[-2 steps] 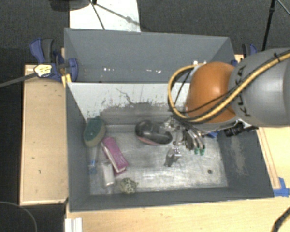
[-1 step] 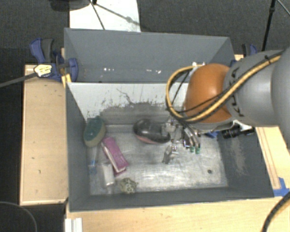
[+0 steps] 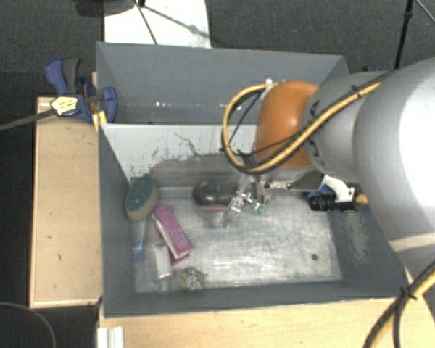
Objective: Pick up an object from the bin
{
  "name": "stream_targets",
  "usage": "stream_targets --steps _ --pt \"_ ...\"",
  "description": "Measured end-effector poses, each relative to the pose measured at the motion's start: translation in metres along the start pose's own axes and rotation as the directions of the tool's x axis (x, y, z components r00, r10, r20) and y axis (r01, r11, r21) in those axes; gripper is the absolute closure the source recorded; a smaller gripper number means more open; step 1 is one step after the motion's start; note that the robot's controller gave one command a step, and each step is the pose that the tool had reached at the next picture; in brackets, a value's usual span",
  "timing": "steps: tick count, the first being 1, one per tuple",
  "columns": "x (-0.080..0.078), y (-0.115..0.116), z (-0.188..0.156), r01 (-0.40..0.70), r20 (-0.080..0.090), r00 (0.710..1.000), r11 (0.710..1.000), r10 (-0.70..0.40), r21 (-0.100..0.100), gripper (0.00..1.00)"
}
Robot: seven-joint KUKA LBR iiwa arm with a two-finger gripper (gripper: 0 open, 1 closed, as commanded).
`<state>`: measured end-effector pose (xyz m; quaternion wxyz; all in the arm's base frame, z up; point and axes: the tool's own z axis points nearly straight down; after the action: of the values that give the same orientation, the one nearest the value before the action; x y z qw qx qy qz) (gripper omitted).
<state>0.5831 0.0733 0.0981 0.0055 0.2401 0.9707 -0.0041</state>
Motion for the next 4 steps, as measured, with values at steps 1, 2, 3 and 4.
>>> stream_targets --steps 1,2,3,4 --pt "-0.002 0.005 0.003 0.081 0.013 0.997 0.997 -0.081 -0.01 0.0" --pt "0.006 0.036 -0.031 -0.061 -0.008 0.998 0.998 0.061 -0.01 0.0" --pt "0.006 0.026 0.024 0.134 -0.004 0.991 0.991 -0.134 -0.01 0.0" --pt "0.036 0.055 0.024 0.032 -0.006 0.999 0.999 -0.032 -0.009 0.0"
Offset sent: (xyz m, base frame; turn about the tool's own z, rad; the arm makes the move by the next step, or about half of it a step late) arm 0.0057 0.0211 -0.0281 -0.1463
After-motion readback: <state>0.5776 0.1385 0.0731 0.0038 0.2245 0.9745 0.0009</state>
